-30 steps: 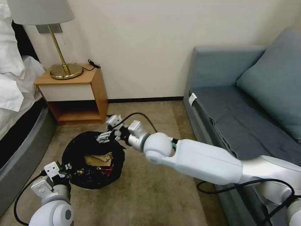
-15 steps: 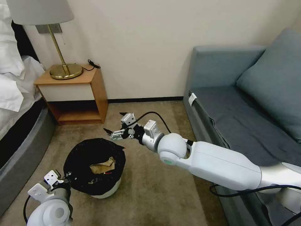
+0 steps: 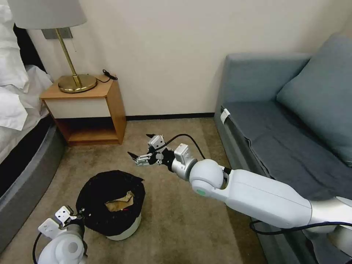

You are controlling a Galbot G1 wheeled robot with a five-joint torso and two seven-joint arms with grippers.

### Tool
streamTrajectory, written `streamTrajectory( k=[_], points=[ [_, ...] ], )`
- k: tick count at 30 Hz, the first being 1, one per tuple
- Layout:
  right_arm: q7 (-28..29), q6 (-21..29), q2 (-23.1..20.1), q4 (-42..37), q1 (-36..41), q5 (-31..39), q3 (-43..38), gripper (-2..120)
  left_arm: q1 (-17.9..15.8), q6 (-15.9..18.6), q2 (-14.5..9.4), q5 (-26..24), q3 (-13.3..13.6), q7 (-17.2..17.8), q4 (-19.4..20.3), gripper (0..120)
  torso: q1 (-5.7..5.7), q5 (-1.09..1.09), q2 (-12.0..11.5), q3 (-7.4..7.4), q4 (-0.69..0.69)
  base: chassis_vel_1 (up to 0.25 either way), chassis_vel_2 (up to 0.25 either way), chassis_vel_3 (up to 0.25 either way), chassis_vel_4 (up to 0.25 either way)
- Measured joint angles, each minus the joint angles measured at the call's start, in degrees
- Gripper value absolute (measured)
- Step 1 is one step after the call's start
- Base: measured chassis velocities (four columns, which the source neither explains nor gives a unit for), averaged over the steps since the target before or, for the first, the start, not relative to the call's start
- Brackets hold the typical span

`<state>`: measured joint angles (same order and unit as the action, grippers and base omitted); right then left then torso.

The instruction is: Pick up the trash bin, then pick up the garbage on the floor and place it into the trash bin.

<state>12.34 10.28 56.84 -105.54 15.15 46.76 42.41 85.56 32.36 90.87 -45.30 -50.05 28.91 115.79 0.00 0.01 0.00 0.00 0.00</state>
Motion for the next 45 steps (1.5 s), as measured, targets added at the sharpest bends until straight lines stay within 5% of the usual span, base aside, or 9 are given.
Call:
streamTrajectory(
  k=[7, 15, 20, 24, 29, 33, 45],
  points=[
    [-0.1, -0.1, -0.1, 0.0, 1.2, -0.5, -0.3, 100, 0.0, -0.4, 0.0, 0.4, 0.0, -0.1, -0.3, 4, 0.00, 0.00, 0.0, 0.00, 0.00, 0.000, 0.000, 0.000, 0.000],
    [-0.2, -0.2, -0.5, 0.2, 1.9, -1.1, -0.7, 100, 0.9, -2.8, 0.1, 4.7, 0.5, -3.5, 0.8, 31, 0.00, -0.02, 0.0, 0.00, -0.01, 0.000, 0.000, 0.000, 0.000],
    [-0.2, -0.2, -0.6, 0.1, 2.3, -1.2, -1.1, 100, 2.0, -4.4, 0.2, 12.4, 0.5, -7.2, 2.2, 49, 0.00, -0.02, 0.0, 0.00, 0.00, 0.000, 0.000, 0.000, 0.000],
    [-0.2, -0.3, -0.9, -0.3, 3.0, -0.7, -1.8, 100, 3.1, -6.7, 0.3, 18.0, 0.3, -11.8, 3.7, 63, 0.00, -0.02, 0.0, 0.00, 0.00, 0.000, 0.000, 0.000, 0.000],
    [0.0, -0.9, -1.3, -1.5, 6.7, -1.5, -7.6, 100, 5.1, -16.3, -0.1, 25.7, -0.7, -27.9, 6.7, 86, 0.00, 0.00, 0.0, 0.00, 0.00, 0.000, 0.000, 0.000, 0.000],
    [1.3, -2.6, -1.9, -2.2, 10.3, -6.3, -12.7, 100, 5.6, -20.4, -1.1, 28.3, -1.7, -34.2, 7.7, 97, 0.00, 0.00, 0.0, 0.00, 0.01, 0.000, 0.000, 0.000, 0.000],
    [10.3, -2.4, -2.6, -11.8, 28.0, -14.7, -35.4, 100, 7.6, -24.7, -2.9, 31.3, -1.8, -43.1, 10.3, 100, 0.00, 0.00, 0.0, 0.00, 0.00, 0.000, 0.000, 0.000, 0.000]
  ],
)
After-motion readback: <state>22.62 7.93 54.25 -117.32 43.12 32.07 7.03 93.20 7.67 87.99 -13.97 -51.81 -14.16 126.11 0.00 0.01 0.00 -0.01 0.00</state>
